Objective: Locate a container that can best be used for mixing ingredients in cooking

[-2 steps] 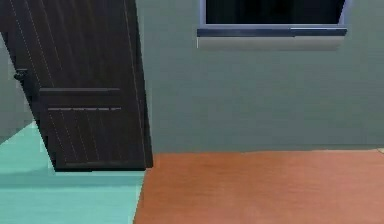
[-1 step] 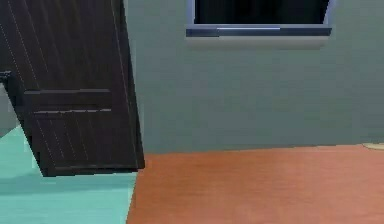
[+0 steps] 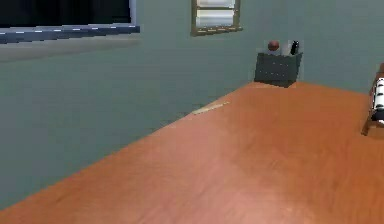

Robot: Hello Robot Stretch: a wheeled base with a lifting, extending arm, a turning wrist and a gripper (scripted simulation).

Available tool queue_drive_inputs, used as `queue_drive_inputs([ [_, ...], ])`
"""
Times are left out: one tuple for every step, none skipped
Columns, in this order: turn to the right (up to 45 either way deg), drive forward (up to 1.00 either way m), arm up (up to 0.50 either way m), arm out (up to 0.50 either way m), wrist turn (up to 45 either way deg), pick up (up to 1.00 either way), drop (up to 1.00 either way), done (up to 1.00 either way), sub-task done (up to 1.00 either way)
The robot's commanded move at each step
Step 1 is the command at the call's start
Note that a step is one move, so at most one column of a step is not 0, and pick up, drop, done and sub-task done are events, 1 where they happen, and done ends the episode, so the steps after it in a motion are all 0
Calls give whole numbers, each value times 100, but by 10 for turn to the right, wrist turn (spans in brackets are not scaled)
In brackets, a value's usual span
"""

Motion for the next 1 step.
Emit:
queue_drive_inputs([
  [390, 0, 0, 0, 0, 0, 0, 0, 0],
])
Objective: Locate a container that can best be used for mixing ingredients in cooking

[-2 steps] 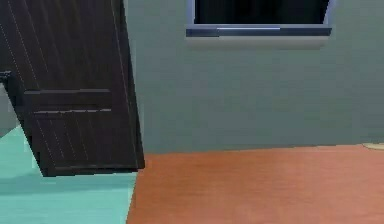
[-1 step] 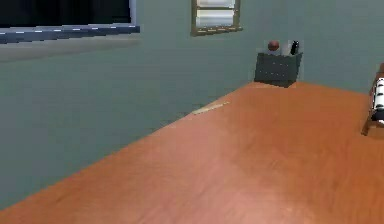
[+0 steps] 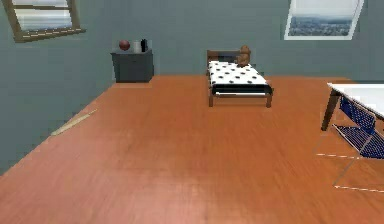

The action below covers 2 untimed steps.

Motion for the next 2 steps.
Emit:
queue_drive_inputs([
  [0, 25, 0, 0, 0, 0, 0, 0, 0],
  [-450, 0, 0, 0, 0, 0, 0, 0, 0],
])
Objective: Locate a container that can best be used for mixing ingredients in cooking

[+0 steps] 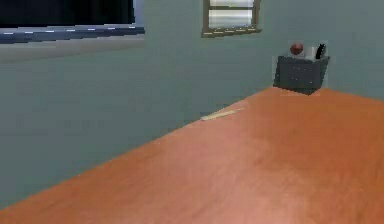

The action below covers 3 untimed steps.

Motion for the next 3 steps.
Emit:
queue_drive_inputs([
  [-270, 0, 0, 0, 0, 0, 0, 0, 0],
  [0, 10, 0, 0, 0, 0, 0, 0, 0],
  [-360, 0, 0, 0, 0, 0, 0, 0, 0],
])
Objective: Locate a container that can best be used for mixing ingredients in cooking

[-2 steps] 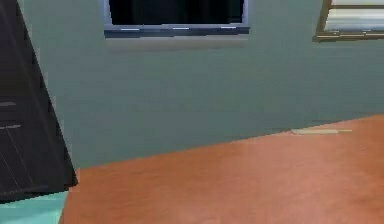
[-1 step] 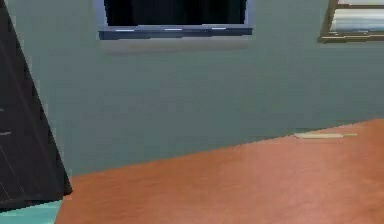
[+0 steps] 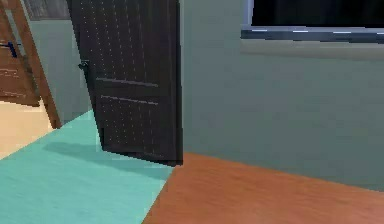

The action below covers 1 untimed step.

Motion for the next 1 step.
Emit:
queue_drive_inputs([
  [0, 60, 0, 0, 0, 0, 0, 0, 0],
])
